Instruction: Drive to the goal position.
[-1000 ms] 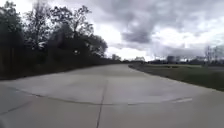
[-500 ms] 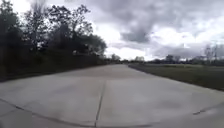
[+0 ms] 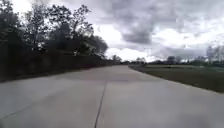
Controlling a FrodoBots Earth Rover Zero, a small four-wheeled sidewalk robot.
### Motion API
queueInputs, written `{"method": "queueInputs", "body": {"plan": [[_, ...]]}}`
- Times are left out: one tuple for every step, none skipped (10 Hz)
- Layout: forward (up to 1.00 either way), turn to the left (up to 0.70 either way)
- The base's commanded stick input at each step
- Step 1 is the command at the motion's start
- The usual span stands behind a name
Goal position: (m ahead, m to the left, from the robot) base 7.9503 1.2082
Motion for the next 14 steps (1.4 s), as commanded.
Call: {"method": "queueInputs", "body": {"plan": [[1.0,0.0],[1.0,0.0],[1.0,0.0],[1.0,0.0],[1.0,0.0],[1.0,0.0],[1.0,0.0],[1.0,0.0],[1.0,0.0],[1.0,0.0],[1.0,0.0],[1.0,0.0],[1.0,0.0],[1.0,0.0]]}}
